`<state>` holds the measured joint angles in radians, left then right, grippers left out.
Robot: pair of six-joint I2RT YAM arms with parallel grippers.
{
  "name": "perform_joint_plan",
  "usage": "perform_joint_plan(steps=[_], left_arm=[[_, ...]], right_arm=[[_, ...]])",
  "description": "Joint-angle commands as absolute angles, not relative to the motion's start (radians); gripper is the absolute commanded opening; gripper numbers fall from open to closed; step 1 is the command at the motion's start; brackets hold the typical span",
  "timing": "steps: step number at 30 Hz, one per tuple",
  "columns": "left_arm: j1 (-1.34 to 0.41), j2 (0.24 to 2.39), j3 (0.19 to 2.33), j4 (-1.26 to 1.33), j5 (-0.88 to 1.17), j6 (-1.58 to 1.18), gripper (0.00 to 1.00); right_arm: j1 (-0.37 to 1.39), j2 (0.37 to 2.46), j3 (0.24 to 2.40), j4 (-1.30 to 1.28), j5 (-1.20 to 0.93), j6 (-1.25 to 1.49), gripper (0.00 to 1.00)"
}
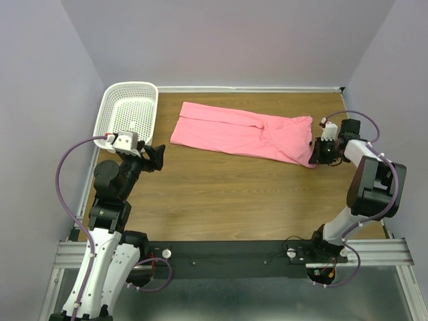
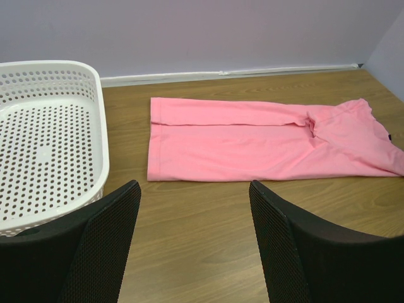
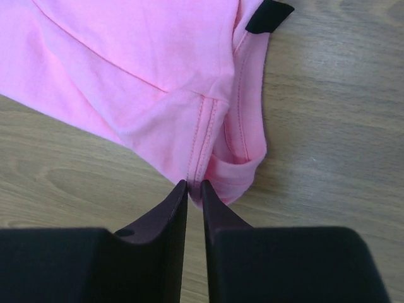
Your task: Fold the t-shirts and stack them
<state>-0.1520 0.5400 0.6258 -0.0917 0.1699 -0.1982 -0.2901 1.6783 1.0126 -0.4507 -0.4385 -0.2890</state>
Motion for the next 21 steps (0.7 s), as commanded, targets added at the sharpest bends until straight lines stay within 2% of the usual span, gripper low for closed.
perform_joint_plan(steps=[1, 4, 5, 12, 21], left_arm=[[-0.150, 0.525, 0.614, -0.067, 0.190, -0.187, 0.78], [-0.150, 0.525, 0.615, -0.069, 0.190, -0.186, 0.78], [-0.150, 0.522, 0.615, -0.069, 0.189, -0.186, 0.78], [-0.149, 0.528, 0.615, -0.067, 0.192, -0.186, 0.78], [-0.149, 0.529, 0.614, -0.069, 0.190, -0.186, 0.78]], right_arm=[[-0.302, 1.709, 1.015, -0.479, -0.460, -0.293, 0.17], [-0.307, 1.709, 1.026, -0.482, -0.466, -0.293, 0.01], [-0.310, 1.701, 1.029, -0.485, -0.465, -0.293, 0.01], [-0.344, 1.680, 1.072, -0.480, -0.431, -0.295, 0.01], [-0.345, 1.750, 1.158, -0.483, -0.433, -0.308, 0.01]])
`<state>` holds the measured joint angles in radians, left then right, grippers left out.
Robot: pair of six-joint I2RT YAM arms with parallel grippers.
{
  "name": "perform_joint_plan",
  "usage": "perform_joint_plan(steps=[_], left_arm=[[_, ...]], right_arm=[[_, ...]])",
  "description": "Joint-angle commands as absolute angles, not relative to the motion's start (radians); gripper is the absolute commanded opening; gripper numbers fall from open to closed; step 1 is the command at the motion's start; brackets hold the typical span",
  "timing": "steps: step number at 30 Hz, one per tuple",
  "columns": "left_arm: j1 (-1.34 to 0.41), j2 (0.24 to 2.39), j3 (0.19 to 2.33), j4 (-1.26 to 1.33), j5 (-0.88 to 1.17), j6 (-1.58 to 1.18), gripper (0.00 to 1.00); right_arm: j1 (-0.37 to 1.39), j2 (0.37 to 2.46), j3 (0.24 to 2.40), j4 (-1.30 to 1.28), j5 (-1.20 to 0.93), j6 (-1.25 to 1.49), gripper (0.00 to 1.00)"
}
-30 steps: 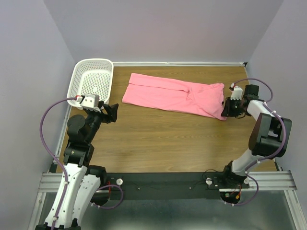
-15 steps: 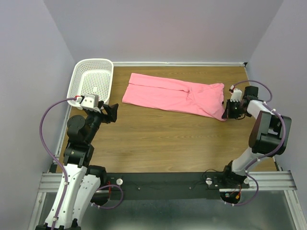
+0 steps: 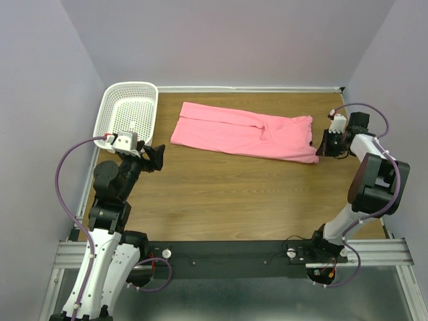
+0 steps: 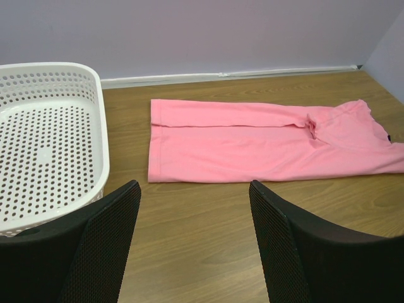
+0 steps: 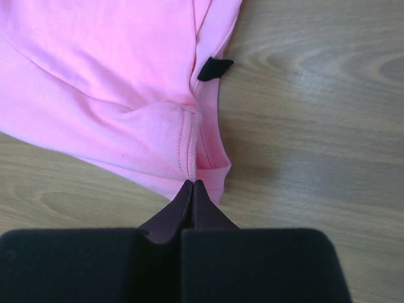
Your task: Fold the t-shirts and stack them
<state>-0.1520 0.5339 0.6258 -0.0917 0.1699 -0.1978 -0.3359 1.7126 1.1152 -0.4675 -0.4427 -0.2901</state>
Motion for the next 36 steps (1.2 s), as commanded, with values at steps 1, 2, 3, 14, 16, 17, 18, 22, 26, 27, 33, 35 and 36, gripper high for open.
perform_joint_plan(steps=[1, 2, 3, 14, 16, 17, 18, 22, 26, 27, 33, 35, 36], left_arm=[[-0.150, 0.531, 0.614, -0.069, 0.190, -0.186, 0.78], [-0.150, 0.532, 0.614, -0.068, 0.189, -0.186, 0.78], [-0.149, 0.531, 0.615, -0.067, 0.189, -0.187, 0.78], [-0.150, 0.537, 0.615, -0.066, 0.190, -0.186, 0.78], [-0.150, 0.540, 0.615, -0.067, 0.192, -0.186, 0.78], [-0.150, 0.538, 0.614, -0.067, 0.192, -0.186, 0.78], [-0.150, 0.538, 0.615, -0.067, 0.192, -0.186, 0.78], [-0.149, 0.541, 0.612, -0.064, 0.193, -0.187, 0.78], [-0.150, 0.557, 0.615, -0.066, 0.192, -0.190, 0.78], [-0.150, 0.558, 0.614, -0.066, 0.192, -0.195, 0.78], [-0.149, 0.627, 0.611, -0.046, 0.221, -0.230, 0.78], [-0.149, 0.661, 0.617, -0.044, 0.222, -0.239, 0.78], [-0.146, 0.667, 0.624, -0.058, 0.209, -0.235, 0.78]], right_arm=[[-0.345, 1.764, 1.163, -0.482, -0.430, -0.308, 0.01], [-0.345, 1.769, 1.166, -0.485, -0.430, -0.311, 0.02], [-0.345, 1.773, 1.167, -0.486, -0.428, -0.314, 0.05], [-0.374, 1.727, 1.114, -0.489, -0.357, -0.341, 0.35], [-0.402, 1.721, 1.123, -0.488, -0.371, -0.327, 0.46], [-0.413, 1.720, 1.129, -0.489, -0.389, -0.324, 0.58], [-0.423, 1.718, 1.141, -0.489, -0.440, -0.321, 0.67], [-0.423, 1.749, 1.199, -0.491, -0.636, -0.295, 1.00], [-0.403, 1.896, 1.313, -0.491, -0.810, -0.227, 1.00], [-0.379, 1.908, 1.331, -0.491, -0.821, -0.226, 1.00], [-0.232, 1.830, 1.321, -0.431, -0.600, -0.339, 1.00], [-0.148, 1.740, 1.261, -0.411, -0.601, -0.492, 1.00], [-0.076, 1.708, 1.234, -0.420, -0.668, -0.625, 1.00]])
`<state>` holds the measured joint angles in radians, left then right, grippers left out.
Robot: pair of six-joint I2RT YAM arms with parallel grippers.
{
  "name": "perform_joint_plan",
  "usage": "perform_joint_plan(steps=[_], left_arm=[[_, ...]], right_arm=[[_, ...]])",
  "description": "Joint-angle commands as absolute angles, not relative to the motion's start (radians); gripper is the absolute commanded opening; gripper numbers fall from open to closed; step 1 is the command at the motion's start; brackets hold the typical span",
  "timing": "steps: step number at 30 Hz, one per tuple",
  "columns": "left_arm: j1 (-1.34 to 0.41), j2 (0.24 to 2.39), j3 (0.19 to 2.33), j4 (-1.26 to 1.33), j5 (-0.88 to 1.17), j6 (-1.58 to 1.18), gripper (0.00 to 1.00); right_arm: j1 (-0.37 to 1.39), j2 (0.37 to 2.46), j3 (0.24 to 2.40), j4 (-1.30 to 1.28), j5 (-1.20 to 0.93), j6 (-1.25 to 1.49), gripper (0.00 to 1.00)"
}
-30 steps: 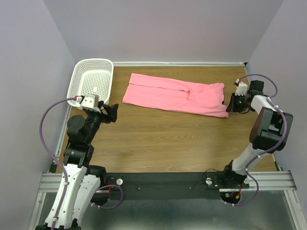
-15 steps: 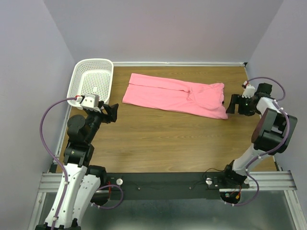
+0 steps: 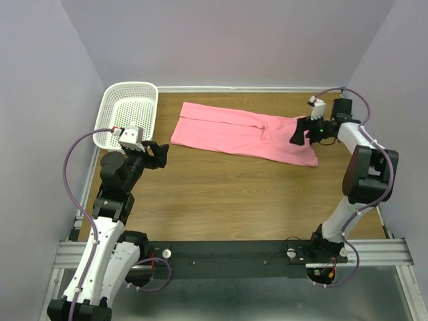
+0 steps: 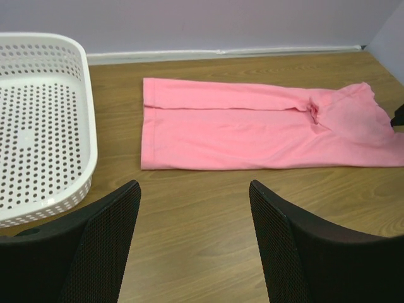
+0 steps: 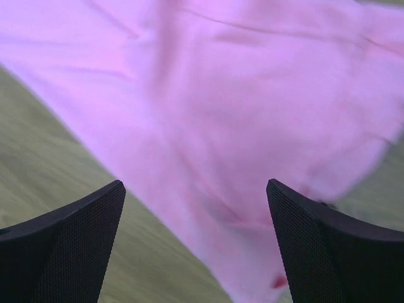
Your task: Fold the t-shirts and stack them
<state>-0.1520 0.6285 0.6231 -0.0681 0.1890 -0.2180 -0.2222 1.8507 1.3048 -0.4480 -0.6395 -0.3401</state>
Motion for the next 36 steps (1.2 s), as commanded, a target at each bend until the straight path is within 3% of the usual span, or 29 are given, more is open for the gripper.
perform_joint_plan(steps=[1, 3, 6, 10, 14, 20, 23, 30, 36], left_arm=[[-0.144, 0.669, 0.635, -0.066, 0.193, -0.233, 0.78], [-0.141, 0.654, 0.634, -0.072, 0.146, -0.229, 0.77], [-0.138, 0.600, 0.635, -0.078, 0.095, -0.232, 0.77], [-0.137, 0.496, 0.632, -0.089, 0.008, -0.242, 0.77], [-0.137, 0.385, 0.621, -0.080, -0.067, -0.247, 0.77], [-0.137, 0.314, 0.614, -0.069, -0.078, -0.252, 0.77], [-0.137, 0.322, 0.617, -0.072, -0.069, -0.249, 0.77], [-0.137, 0.331, 0.615, -0.069, -0.058, -0.248, 0.77], [-0.137, 0.334, 0.614, -0.067, -0.054, -0.247, 0.77]], right_arm=[[-0.027, 1.650, 1.208, -0.423, -0.686, -0.690, 1.00], [0.173, 1.608, 1.133, -0.416, -0.639, -0.855, 1.00], [0.465, 1.637, 1.109, -0.309, -0.479, -0.884, 1.00], [0.693, 1.843, 1.267, -0.118, -0.031, -0.737, 0.91], [0.764, 2.074, 1.512, -0.103, 0.147, -0.631, 0.86], [0.815, 2.256, 1.661, -0.101, 0.265, -0.623, 0.79], [0.813, 2.299, 1.681, -0.104, 0.262, -0.617, 0.69], [0.816, 2.315, 1.672, -0.152, 0.115, -0.612, 0.56], [0.815, 2.319, 1.680, -0.218, 0.008, -0.609, 0.27]])
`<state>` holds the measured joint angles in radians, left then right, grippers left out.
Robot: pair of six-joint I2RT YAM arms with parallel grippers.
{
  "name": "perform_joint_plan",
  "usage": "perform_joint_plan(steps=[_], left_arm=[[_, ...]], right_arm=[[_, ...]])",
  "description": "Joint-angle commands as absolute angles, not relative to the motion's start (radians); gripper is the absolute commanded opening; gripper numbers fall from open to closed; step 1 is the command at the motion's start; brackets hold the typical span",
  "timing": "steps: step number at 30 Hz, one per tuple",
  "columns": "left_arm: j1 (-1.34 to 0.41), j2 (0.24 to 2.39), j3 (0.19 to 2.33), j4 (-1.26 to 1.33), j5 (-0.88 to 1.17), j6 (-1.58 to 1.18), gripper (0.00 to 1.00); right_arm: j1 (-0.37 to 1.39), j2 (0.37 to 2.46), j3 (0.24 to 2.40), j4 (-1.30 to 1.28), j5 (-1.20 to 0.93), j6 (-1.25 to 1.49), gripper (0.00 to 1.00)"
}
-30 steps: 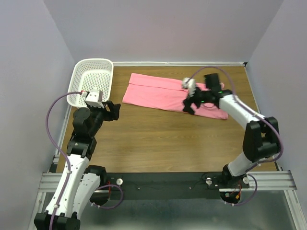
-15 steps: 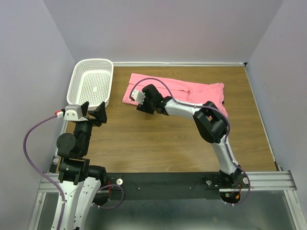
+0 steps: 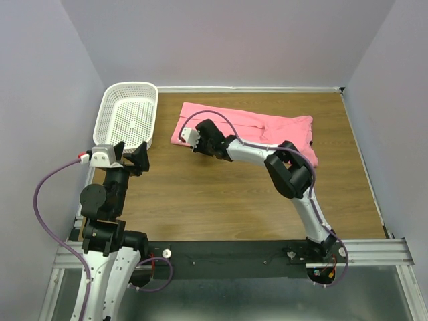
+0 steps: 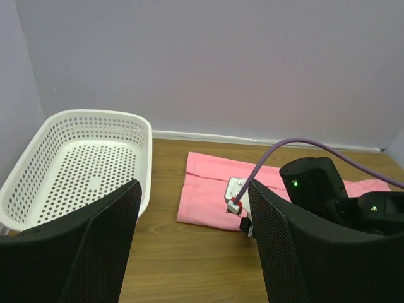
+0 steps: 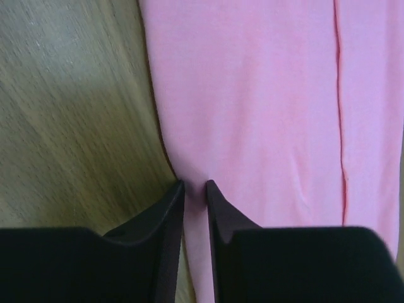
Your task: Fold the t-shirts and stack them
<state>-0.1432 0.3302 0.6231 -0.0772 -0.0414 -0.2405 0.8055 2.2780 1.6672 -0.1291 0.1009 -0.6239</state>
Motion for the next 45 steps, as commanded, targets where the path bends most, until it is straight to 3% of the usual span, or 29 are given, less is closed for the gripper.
perform_joint_plan(steps=[1, 5, 12, 18, 25, 27, 29, 32, 36, 38, 40, 45], left_arm=[[-0.137, 0.336, 0.615, -0.067, -0.055, -0.247, 0.77], [-0.137, 0.341, 0.615, -0.066, -0.046, -0.247, 0.77], [-0.137, 0.347, 0.614, -0.063, -0.037, -0.247, 0.77], [-0.137, 0.363, 0.606, -0.043, -0.006, -0.245, 0.77], [-0.137, 0.564, 0.598, 0.115, 0.363, -0.270, 0.76], [-0.140, 0.677, 0.613, 0.206, 0.455, -0.330, 0.75], [-0.162, 0.768, 0.662, 0.254, 0.498, -0.366, 0.73], [-0.265, 0.980, 0.789, 0.261, 0.491, -0.368, 0.71], [-0.400, 1.276, 0.972, 0.199, 0.451, -0.348, 0.68], [-0.431, 1.451, 1.070, 0.180, 0.459, -0.348, 0.67], [-0.468, 1.624, 1.150, 0.146, 0.469, -0.333, 0.67], [-0.541, 2.018, 1.521, -0.036, 0.486, -0.265, 0.65]], right_arm=[[0.816, 2.319, 1.680, -0.224, 0.005, -0.612, 0.23], [0.816, 2.299, 1.655, -0.248, -0.049, -0.620, 0.01], [0.816, 2.206, 1.572, -0.259, -0.112, -0.647, 0.01], [0.853, 2.004, 1.347, -0.392, -0.340, -0.811, 0.01], [0.931, 1.746, 1.028, -0.534, -0.428, -0.936, 0.01], [0.933, 1.666, 0.956, -0.566, -0.457, -0.930, 0.15], [0.933, 1.526, 0.921, -0.578, -0.469, -0.908, 0.45], [0.902, 1.322, 0.871, -0.578, -0.440, -0.836, 0.66], [0.617, 1.140, 0.853, -0.575, -0.520, -0.761, 0.69], [0.371, 1.117, 0.836, -0.548, -0.548, -0.695, 0.69], [0.118, 1.126, 0.822, -0.487, -0.612, -0.573, 0.69], [-0.219, 1.279, 0.871, -0.439, -0.655, -0.261, 0.60]])
